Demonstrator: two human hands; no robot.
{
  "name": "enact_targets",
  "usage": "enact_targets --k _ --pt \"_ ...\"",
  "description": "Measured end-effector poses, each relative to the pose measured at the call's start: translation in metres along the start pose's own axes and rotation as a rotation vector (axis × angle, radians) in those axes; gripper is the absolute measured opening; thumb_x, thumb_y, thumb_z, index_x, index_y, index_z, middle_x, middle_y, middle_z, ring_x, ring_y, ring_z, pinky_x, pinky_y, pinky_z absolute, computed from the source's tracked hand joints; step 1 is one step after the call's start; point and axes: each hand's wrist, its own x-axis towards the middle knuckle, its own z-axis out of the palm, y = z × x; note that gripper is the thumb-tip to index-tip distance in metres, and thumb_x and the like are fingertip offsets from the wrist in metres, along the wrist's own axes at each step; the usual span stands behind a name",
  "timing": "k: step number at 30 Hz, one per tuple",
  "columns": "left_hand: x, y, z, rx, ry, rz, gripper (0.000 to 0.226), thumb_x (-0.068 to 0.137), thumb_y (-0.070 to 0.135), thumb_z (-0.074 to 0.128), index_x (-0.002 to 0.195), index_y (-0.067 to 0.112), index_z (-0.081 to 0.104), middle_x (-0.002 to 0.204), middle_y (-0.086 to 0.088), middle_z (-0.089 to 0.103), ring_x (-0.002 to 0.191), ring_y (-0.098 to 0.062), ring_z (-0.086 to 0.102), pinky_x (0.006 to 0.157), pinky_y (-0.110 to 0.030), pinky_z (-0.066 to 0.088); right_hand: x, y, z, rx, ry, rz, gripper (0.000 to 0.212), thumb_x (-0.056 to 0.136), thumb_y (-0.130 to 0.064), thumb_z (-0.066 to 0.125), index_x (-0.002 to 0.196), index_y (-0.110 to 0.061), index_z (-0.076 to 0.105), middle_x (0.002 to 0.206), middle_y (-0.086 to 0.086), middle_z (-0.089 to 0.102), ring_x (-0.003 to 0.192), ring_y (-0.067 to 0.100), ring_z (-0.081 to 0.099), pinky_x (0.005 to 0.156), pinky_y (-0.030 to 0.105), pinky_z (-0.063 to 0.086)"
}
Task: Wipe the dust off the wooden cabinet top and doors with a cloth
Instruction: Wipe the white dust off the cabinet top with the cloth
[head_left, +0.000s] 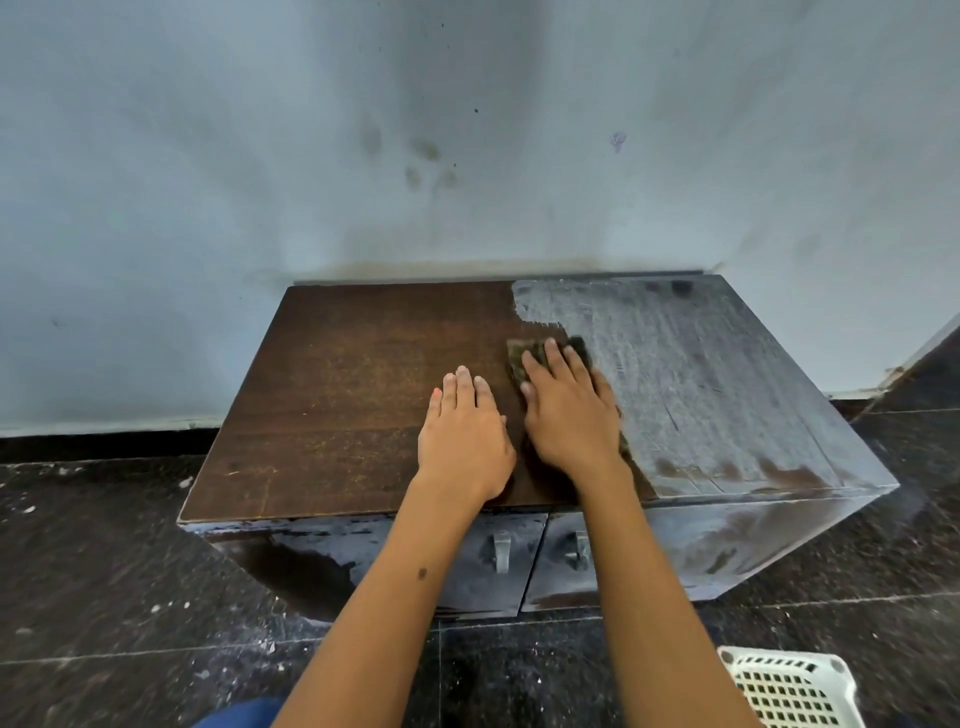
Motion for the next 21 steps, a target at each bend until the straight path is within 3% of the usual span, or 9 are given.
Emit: enact_targets --k 5,13,21 --pt "0.001 0.002 -0.004 -0.023 -0.024 -0.013 0.057 0.101 0.025 0.025 0.148 -0.001 0.005 0.156 -0.021 -0.001 0.145 -0.031 -0.001 0.119 -0.038 0.005 0.041 -0.006 -0.001 -0.01 -0.028 -0.014 0.046 0.102 -0.031 0.027 0.148 -0.025 0.026 0.158 -0.001 0.013 0.146 0.017 0.006 0.119 0.041 0.006" --pt "0.001 -0.003 0.003 -0.025 0.008 0.021 0.057 0.101 0.028 0.025 0.148 0.0 0.005 0.156 -0.02 0.0 0.145 -0.031 0.0 0.118 -0.037 0.007 -0.053 0.003 0.003 -0.025 0.076 0.025 0.044 0.102 -0.032 0.025 0.146 -0.029 0.03 0.157 -0.004 0.017 0.146 0.014 0.008 0.117 0.038 0.007" --pt "0.001 0.001 0.001 -0.027 -0.011 -0.003 0.056 0.101 0.025 0.025 0.148 -0.001 0.006 0.156 -0.021 0.0 0.145 -0.032 0.0 0.118 -0.039 0.006 0.084 -0.008 0.002 0.007 -0.036 -0.025 0.045 0.101 -0.027 0.03 0.146 -0.024 0.03 0.158 0.0 0.016 0.145 0.02 0.01 0.117 0.044 0.01"
